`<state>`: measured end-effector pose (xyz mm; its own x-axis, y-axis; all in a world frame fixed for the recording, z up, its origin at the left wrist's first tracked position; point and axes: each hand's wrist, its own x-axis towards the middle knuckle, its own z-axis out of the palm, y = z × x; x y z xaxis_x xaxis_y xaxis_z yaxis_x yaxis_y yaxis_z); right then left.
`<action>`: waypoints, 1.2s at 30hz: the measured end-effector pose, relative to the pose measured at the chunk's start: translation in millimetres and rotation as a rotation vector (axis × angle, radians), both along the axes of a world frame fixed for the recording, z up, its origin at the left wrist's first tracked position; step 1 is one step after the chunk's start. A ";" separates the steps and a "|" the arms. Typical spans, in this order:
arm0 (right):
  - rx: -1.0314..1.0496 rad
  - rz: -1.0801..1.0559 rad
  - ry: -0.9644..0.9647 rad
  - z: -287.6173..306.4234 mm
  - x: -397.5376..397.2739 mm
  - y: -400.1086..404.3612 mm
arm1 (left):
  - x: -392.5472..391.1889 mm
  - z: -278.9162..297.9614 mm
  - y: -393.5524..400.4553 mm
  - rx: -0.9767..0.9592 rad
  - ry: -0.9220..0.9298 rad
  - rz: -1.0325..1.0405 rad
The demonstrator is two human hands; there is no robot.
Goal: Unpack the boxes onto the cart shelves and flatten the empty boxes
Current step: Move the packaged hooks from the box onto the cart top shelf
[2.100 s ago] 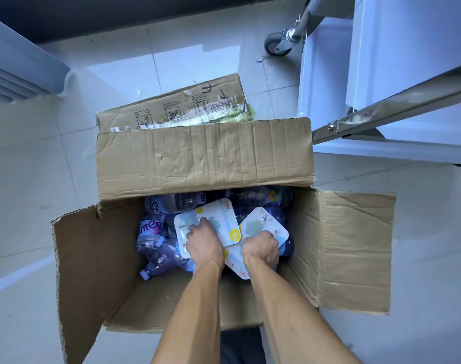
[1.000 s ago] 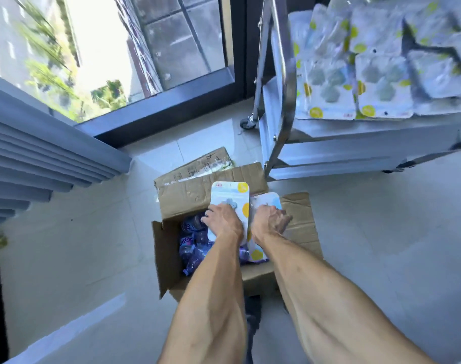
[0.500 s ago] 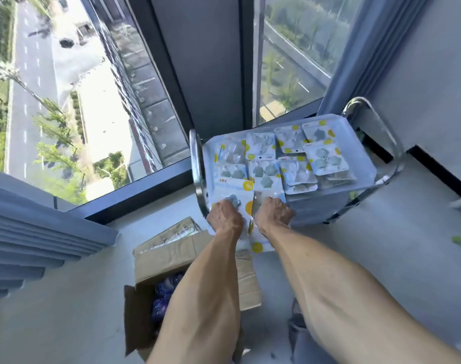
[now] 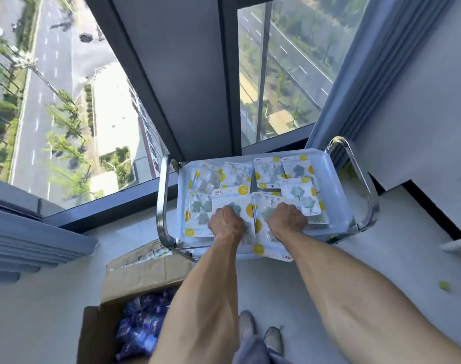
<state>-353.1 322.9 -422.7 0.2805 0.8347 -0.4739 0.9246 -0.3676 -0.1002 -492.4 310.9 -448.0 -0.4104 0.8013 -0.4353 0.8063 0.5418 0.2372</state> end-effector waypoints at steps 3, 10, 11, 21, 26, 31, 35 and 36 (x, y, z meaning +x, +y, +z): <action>-0.060 0.024 0.039 -19.7 -14.1 20.5 | -12.1 -17.8 22.5 -0.086 0.031 -0.006; -0.185 0.123 0.075 -71.1 -68.5 78.3 | -69.6 -69.7 70.8 -0.232 0.144 0.047; -0.200 0.133 0.072 -76.4 -77.2 88.8 | -76.7 -75.0 80.6 -0.256 0.153 0.057; -0.332 0.162 0.026 -121.0 -113.3 147.2 | -113.5 -113.6 127.2 -0.424 0.190 0.016; -0.313 0.222 0.008 -123.0 -109.7 142.0 | -113.5 -109.5 117.6 -0.369 0.181 0.034; -0.244 0.266 0.033 -96.9 -103.3 131.9 | -103.5 -82.9 99.2 -0.267 0.179 0.077; -0.118 0.340 0.077 -51.6 -97.8 123.2 | -86.1 -28.6 91.3 -0.220 0.127 0.074; -0.086 0.356 0.098 -37.7 -97.9 117.8 | -80.0 -10.3 89.1 -0.191 0.106 0.089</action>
<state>-451.0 440.7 -460.4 -0.0702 0.8279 -0.5565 0.9835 -0.0357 -0.1772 -572.4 400.0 -458.3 -0.5269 0.6673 -0.5264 0.7685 0.6386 0.0404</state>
